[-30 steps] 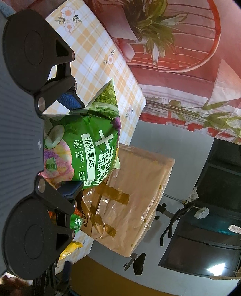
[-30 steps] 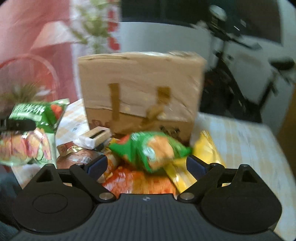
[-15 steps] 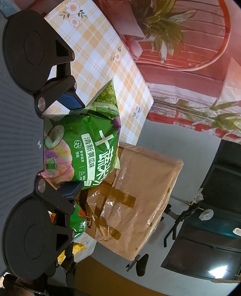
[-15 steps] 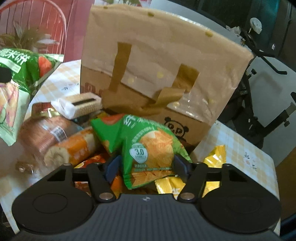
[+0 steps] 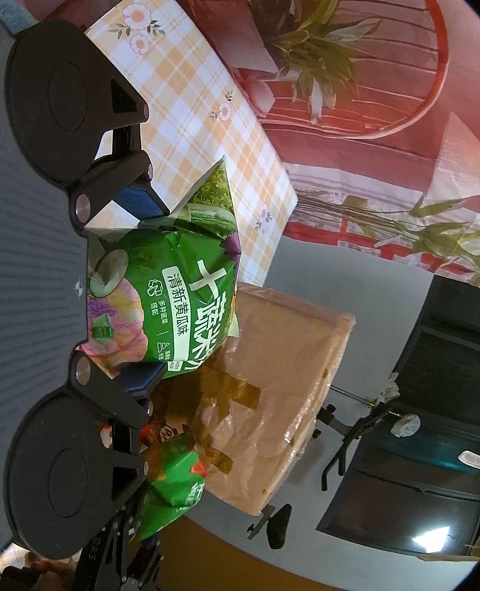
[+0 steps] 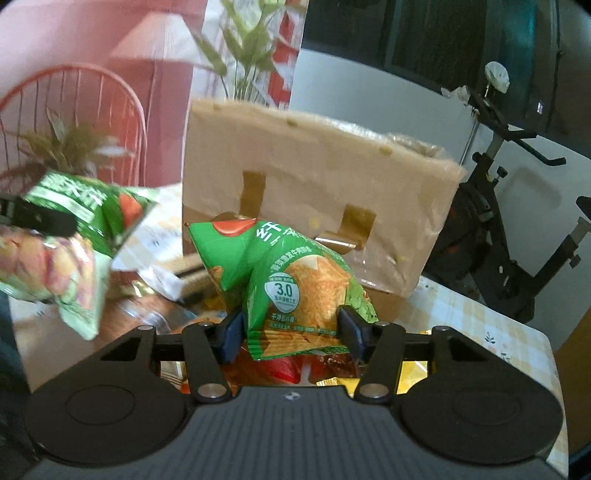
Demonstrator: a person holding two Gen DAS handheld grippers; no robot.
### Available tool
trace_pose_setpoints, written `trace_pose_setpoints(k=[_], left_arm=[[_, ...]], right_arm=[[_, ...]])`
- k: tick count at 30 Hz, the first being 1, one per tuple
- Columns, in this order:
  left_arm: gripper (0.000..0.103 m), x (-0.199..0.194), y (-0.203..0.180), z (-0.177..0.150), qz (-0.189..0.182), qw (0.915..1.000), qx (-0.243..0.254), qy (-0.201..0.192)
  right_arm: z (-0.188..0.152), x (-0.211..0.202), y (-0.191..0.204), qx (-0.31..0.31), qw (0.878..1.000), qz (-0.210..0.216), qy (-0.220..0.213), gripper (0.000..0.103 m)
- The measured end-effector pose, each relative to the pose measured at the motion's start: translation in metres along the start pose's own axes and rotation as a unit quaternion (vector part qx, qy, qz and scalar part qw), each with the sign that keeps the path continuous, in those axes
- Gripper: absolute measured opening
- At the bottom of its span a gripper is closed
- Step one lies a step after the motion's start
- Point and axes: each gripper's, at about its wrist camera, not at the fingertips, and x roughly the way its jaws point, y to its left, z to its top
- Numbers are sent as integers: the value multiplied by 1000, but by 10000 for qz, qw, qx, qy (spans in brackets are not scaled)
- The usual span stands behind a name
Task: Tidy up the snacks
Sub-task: 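Lift the green rice-cracker bag with the left gripper while the right gripper grasps the green chip bag, then carry both green bags over the box and release them inside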
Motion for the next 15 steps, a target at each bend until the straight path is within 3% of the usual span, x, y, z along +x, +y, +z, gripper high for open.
trace_pose_setpoints(k=[8,15], left_arm=[[83,-18,-2,20,-18,9991,158,-404],[83,-29,-18,55,-224,9950,529,-817]], right_arm=[[7,-43,-17,591,9974,70,-417,57],[40,-70,-32,770,9920,82,-994,57]])
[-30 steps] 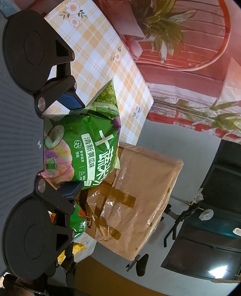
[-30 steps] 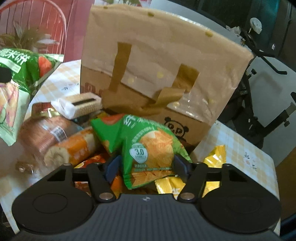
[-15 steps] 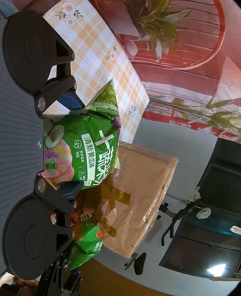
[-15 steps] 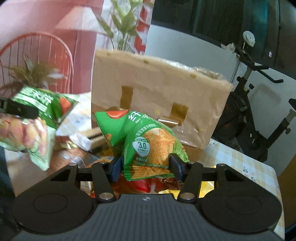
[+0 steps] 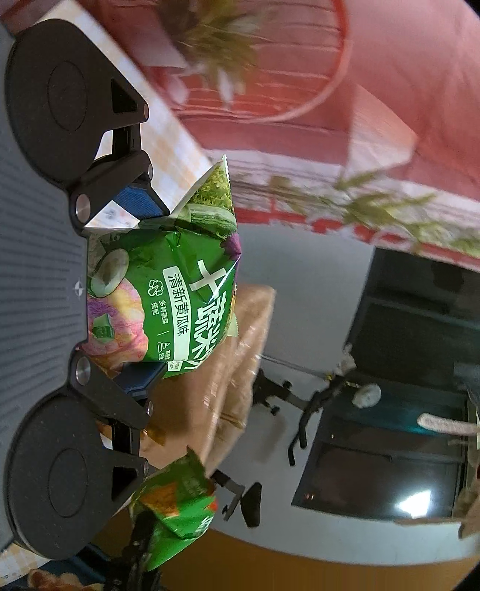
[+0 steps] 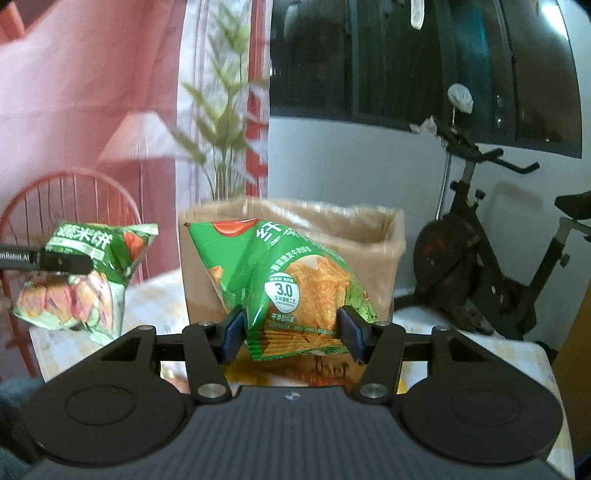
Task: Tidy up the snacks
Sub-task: 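Carry both green bags over the box and release them inside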
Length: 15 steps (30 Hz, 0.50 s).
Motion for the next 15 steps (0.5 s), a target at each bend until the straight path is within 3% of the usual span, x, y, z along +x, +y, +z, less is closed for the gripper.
trace_pose_setpoints(k=[9,15], left_arm=[[83,28,-22,56,-399,9980,474,-135],[83,56,-35,97,-570,9955,757,69]], right_arm=[[62,22,-19,114,9994,150,-293,57],[93,49,-44,491,9982,165,-302,57]])
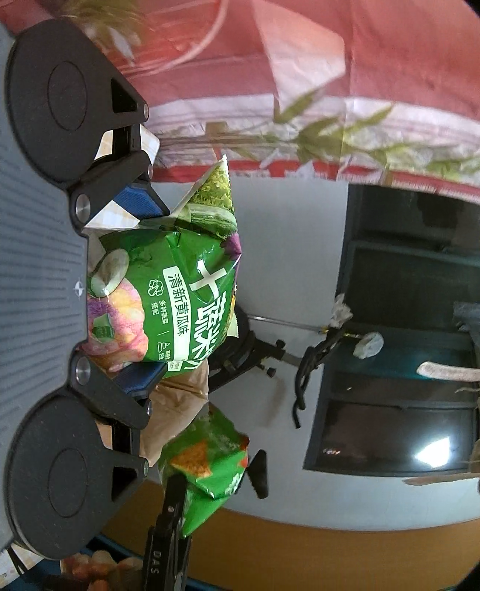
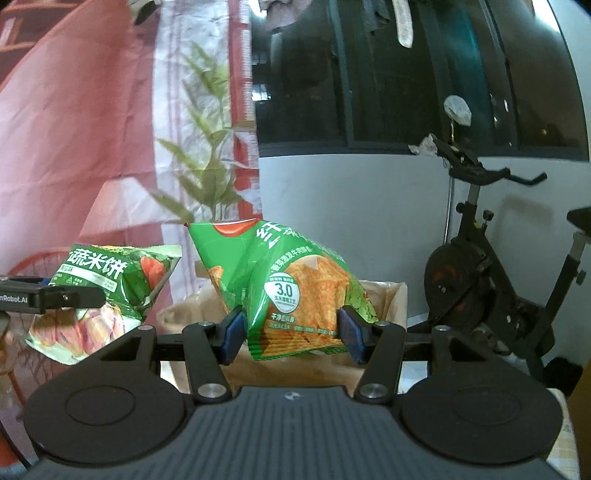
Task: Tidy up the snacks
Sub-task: 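Carry both green bags over the box and release them inside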
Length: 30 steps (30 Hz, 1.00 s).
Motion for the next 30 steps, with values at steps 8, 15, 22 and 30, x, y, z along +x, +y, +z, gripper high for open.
trace_pose_setpoints(k=[8,15,22,30], left_arm=[[83,54,-2,51,-24,9977,578,355],[83,115,-15,80,155,9870,1379,815],[84,160,-22,76,84,9758,1741,1319],[89,175,-17,69,-15,9733,1735,1500]], right_arm=[[16,42,-23,803,9965,-35,218,57],[26,78,-37,1373,9899,-62,342,57],[30,105,-50,1968,9790,2,532,57],[14,123,-65,2423,9651,-130,987,61]])
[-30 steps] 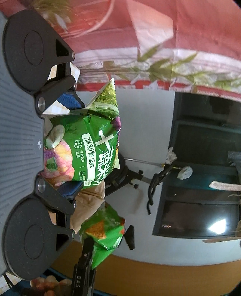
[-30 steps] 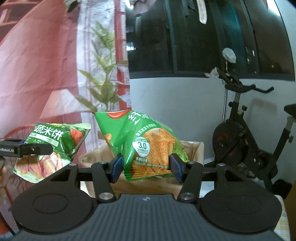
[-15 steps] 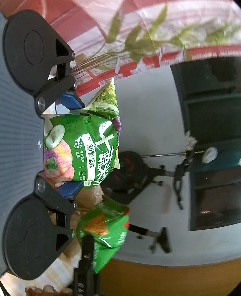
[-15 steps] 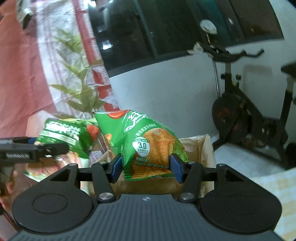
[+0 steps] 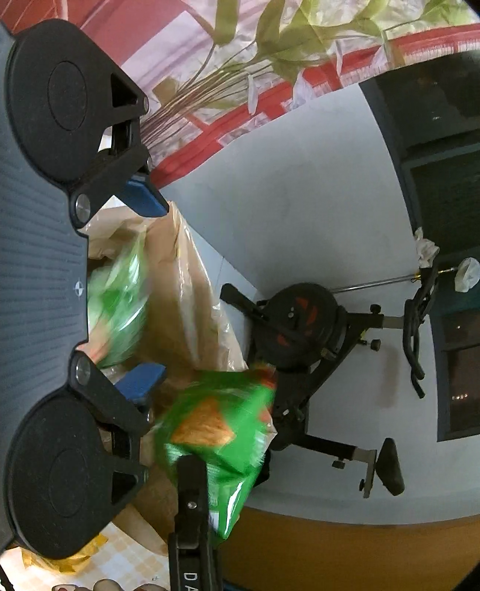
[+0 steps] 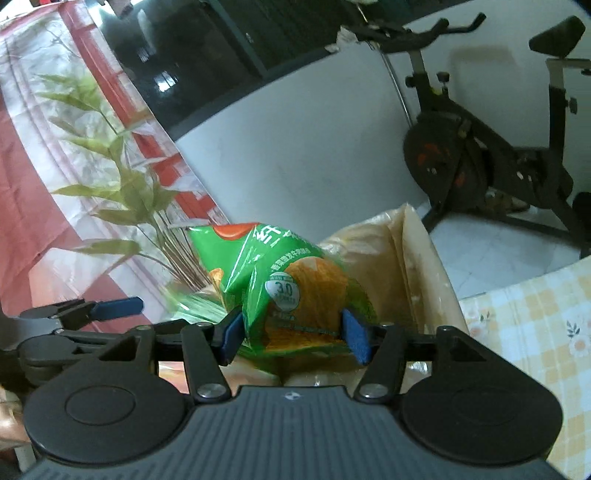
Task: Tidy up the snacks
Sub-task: 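Carry both green bags over the box and release them inside, then move both grippers back toward the remaining snack pile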
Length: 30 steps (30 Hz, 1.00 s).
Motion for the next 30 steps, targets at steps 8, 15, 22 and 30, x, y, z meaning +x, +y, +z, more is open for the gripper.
trace_pose_setpoints(k=[8,15,22,30], left_arm=[[89,-31,24,-18,-206,9957,-843,-334],[89,-90,36,-71,-77,9908,-1176,-669],[88,-127,38,-148,327,9818,-1765,-621],[87,-120,13,-214,254,9658,-2551,-388]], right_arm=[[-2,-12,8,-263,9996,-27,-32,69],[-20,-51,14,-1232,9922,126,-121,72],[-59,-82,6,-2122,9768,263,116,84],[-107,-92,-12,-2564,9658,131,362,84]])
